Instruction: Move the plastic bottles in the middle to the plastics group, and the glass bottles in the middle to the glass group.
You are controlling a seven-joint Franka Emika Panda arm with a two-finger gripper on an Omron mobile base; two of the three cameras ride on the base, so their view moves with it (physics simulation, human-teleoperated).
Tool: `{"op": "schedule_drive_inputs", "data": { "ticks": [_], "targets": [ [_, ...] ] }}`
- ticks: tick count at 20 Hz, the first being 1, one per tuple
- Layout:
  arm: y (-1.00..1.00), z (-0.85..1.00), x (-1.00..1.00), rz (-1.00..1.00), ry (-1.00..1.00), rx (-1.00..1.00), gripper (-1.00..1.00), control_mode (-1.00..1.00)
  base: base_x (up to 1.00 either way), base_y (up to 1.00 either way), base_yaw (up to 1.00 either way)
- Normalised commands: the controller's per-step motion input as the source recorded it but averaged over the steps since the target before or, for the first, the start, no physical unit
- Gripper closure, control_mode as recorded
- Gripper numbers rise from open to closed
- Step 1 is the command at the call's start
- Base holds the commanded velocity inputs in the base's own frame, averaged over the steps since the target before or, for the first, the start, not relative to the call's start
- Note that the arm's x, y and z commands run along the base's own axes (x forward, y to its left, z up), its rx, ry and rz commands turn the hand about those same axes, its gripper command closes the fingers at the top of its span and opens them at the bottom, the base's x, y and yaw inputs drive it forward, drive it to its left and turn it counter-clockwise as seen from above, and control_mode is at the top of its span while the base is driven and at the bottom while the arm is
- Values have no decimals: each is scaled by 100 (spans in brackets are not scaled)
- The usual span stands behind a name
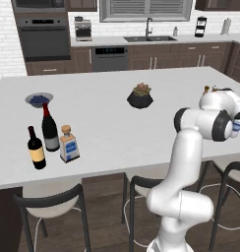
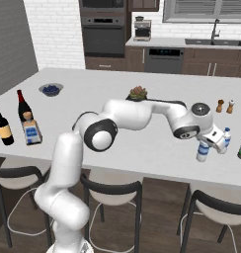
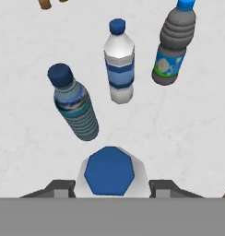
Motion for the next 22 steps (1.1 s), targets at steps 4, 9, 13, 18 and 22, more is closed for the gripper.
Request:
{"op": "schedule_drive_inputs", "data": {
  "ticks": [4, 9, 13, 18, 22],
  "targets": [
    [0, -28, 15, 0, 0, 0, 100, -100, 0, 0, 0],
    [0, -44, 19, 0, 0, 0, 100, -100, 0, 0, 0],
    [0, -45, 18, 0, 0, 0, 100, -100, 0, 0, 0],
    [0, -31, 16, 0, -1, 0, 100, -100, 0, 0, 0],
    [-3, 5, 19, 0, -4, 0, 100, -100, 0, 0, 0]
  ]
}}
